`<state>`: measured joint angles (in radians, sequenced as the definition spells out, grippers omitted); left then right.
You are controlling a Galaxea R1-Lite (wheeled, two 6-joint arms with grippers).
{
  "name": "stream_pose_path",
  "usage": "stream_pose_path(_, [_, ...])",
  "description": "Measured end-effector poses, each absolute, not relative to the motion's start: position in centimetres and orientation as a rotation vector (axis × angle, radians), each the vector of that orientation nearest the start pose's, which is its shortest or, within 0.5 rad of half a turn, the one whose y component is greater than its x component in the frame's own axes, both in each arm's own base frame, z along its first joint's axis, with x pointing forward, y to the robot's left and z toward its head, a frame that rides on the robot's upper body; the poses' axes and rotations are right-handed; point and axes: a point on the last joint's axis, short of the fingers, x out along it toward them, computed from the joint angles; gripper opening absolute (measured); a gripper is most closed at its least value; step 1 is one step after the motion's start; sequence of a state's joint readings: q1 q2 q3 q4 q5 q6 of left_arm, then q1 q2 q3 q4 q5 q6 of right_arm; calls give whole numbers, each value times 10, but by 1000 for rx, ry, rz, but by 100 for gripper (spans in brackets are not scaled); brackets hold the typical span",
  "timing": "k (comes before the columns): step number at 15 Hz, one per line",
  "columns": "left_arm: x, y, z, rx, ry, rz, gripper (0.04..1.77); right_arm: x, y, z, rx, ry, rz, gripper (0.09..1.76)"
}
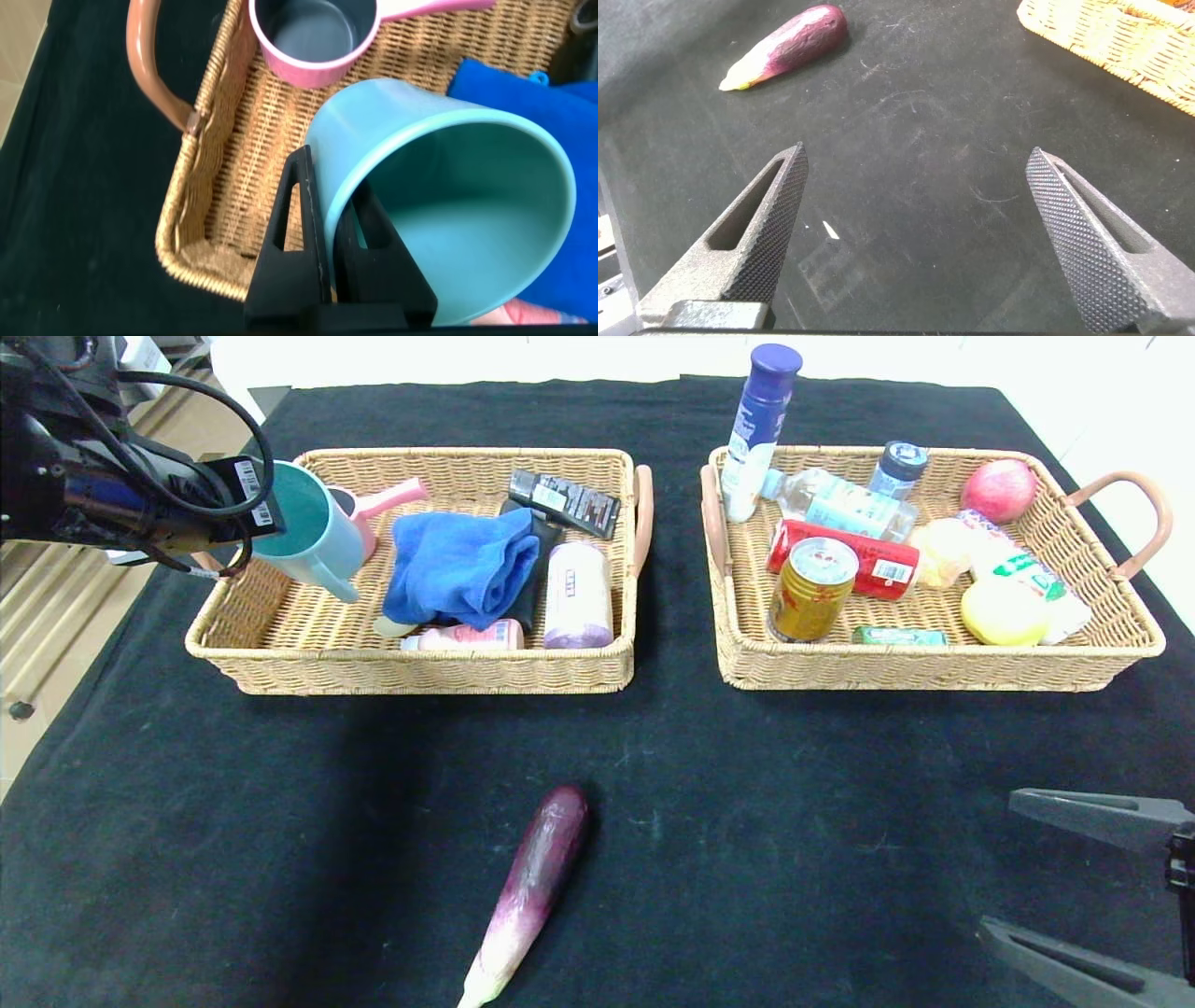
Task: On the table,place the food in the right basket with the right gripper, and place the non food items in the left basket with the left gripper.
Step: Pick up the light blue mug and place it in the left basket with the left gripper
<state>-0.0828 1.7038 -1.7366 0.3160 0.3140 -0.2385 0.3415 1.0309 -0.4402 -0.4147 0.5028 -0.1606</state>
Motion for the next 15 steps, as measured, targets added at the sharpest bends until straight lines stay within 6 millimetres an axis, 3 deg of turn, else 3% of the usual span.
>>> stream_pose_path(6, [324,-21,340,-177,248,260,18,120,54,205,-136,114,855,171])
stream_pose_path(10, [327,-21,337,-178,256,259,80,120,54,205,-136,113,854,171])
stream_pose_path(15, [327,-21,335,-174,269,260,123,121,54,206,-135,110,848,171])
